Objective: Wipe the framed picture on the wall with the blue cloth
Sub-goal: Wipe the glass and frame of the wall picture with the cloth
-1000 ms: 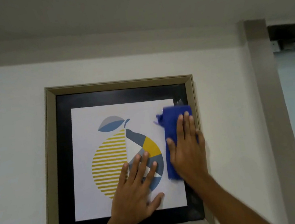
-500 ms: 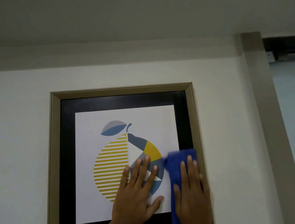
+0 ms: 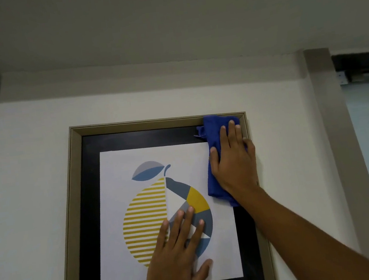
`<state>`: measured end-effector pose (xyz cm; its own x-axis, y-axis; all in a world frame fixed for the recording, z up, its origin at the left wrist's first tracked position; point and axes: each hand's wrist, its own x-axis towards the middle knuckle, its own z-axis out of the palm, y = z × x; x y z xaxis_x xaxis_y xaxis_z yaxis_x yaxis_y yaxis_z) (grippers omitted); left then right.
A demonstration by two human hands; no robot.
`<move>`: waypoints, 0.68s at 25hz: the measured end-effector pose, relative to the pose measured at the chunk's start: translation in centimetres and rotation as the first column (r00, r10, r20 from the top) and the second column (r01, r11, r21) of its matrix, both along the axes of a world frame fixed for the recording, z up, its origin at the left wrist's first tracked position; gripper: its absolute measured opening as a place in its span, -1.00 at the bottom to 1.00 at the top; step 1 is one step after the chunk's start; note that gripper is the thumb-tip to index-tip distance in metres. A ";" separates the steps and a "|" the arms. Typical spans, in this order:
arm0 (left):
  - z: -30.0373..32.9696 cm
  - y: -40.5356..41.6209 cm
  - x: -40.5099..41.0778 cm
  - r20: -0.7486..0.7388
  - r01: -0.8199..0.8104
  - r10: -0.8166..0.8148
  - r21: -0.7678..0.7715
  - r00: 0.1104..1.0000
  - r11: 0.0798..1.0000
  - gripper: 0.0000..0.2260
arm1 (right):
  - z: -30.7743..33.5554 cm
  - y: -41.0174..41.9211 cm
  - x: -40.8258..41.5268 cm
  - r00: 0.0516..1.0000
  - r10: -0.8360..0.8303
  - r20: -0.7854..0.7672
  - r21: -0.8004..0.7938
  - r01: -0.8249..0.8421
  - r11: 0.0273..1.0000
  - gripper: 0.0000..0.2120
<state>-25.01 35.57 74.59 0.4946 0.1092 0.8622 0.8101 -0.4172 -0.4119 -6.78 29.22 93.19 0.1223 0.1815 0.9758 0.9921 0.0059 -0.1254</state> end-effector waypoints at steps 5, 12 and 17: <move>-0.2 0.5 0.1 -0.015 -0.003 0.004 0.020 1.000 1.000 -0.23 | -6.6 0.3 -0.1 0.998 0.057 -0.031 0.078 -0.055 0.995 -0.39; -0.1 -0.1 -0.1 -0.016 0.003 -0.003 -0.025 1.000 1.000 -0.29 | -24.1 -0.8 0.2 0.999 -0.001 0.045 -0.107 0.006 0.994 -0.39; -0.1 -0.1 -0.1 -0.009 0.028 -0.029 -0.032 1.000 0.999 -0.26 | -15.0 -1.6 2.4 0.972 -0.056 0.229 -0.137 0.089 0.987 -0.41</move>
